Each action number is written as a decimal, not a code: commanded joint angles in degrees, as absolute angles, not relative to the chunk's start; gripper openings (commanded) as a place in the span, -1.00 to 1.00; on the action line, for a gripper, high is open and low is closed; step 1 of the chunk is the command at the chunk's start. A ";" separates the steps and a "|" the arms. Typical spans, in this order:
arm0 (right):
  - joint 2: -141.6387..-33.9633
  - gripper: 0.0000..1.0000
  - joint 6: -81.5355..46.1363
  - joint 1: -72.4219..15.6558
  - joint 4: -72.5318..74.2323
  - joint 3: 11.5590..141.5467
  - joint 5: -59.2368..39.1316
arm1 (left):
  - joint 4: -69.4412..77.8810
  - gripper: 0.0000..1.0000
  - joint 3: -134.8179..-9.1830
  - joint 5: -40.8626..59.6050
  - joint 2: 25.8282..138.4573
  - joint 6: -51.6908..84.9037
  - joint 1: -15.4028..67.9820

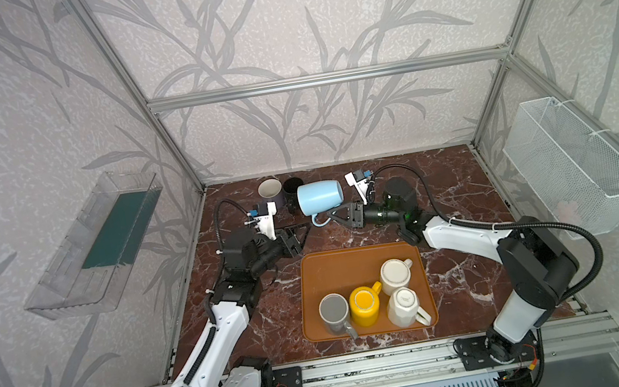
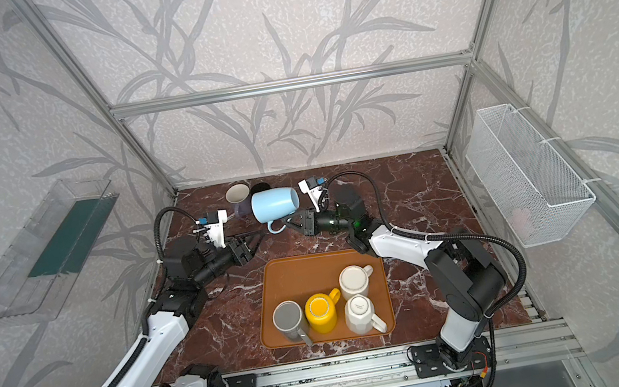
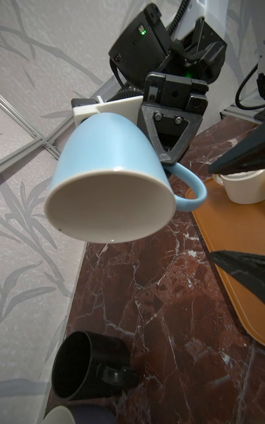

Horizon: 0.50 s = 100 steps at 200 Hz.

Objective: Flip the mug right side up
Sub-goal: 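Bring the left gripper to the light blue mug's rim beside the right gripper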

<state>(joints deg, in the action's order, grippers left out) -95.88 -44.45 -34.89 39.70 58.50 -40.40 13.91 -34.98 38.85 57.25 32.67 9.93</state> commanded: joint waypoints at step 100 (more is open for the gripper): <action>-96.07 -1.00 -46.85 -36.66 53.54 58.49 -43.51 | 50.25 0.05 -33.07 57.83 67.53 51.24 7.68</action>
